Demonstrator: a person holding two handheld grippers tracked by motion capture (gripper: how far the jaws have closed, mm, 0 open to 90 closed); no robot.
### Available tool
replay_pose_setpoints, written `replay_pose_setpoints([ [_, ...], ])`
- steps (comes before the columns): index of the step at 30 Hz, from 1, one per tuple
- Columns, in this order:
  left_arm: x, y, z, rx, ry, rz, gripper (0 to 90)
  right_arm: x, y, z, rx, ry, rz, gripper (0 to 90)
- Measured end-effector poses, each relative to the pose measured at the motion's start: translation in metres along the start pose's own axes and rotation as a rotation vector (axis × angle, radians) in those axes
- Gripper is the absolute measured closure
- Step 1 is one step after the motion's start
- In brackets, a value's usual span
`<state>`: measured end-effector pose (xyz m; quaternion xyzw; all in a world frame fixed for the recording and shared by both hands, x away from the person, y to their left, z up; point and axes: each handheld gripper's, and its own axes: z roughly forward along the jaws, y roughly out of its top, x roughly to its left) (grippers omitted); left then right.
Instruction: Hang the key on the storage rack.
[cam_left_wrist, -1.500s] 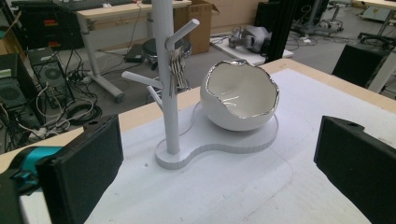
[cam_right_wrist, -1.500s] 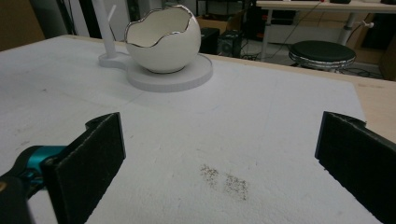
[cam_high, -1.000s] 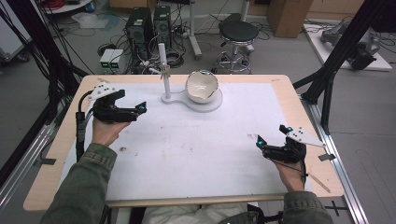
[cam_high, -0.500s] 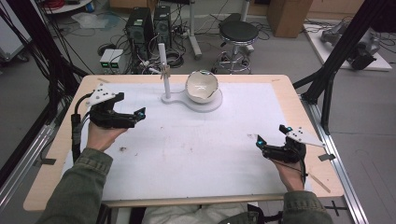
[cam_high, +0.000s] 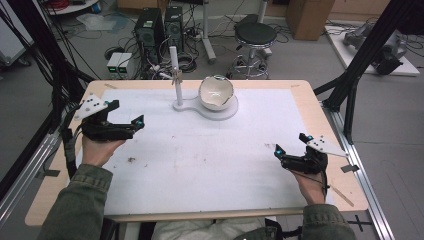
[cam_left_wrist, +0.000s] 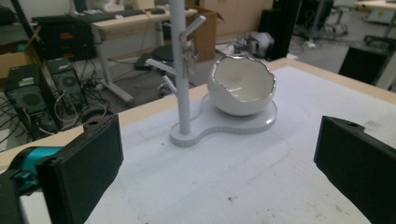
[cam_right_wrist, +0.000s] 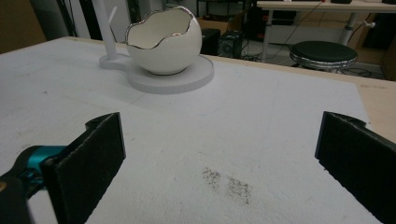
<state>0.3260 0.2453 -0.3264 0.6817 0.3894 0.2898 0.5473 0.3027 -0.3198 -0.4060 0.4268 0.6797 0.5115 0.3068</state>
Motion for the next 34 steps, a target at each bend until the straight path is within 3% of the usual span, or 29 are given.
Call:
replay_pose_setpoints([
  [4,0.01,-0.027,-0.01,0.005,0.044,-0.051,1.7,0.0,0.0,0.0,0.004,0.0,0.005,0.5],
  [7,0.013,-0.04,-0.019,-0.004,0.053,-0.068,1.7,0.0,0.0,0.001,0.004,0.001,0.004,0.5],
  [11,0.016,-0.052,-0.028,-0.017,0.056,-0.078,1.6,0.001,0.0,0.0,0.006,-0.002,-0.001,0.5],
  [17,0.024,-0.069,-0.036,-0.055,0.093,-0.105,1.7,0.0,-0.001,-0.001,0.003,-0.005,0.001,0.5],
  [19,0.027,-0.074,-0.037,-0.074,0.091,-0.109,1.7,0.0,-0.001,-0.001,0.003,-0.005,0.004,0.5],
  [23,0.032,-0.087,-0.033,-0.065,0.097,-0.115,1.7,0.001,-0.001,-0.001,0.004,-0.004,0.005,0.5],
  [26,0.034,-0.093,-0.03,-0.035,0.115,-0.125,1.7,0.001,-0.001,-0.001,0.005,-0.005,0.005,0.5],
  [34,0.034,-0.094,-0.028,-0.037,0.117,-0.131,1.7,0.0,-0.001,-0.005,-0.002,-0.01,0.013,0.5],
])
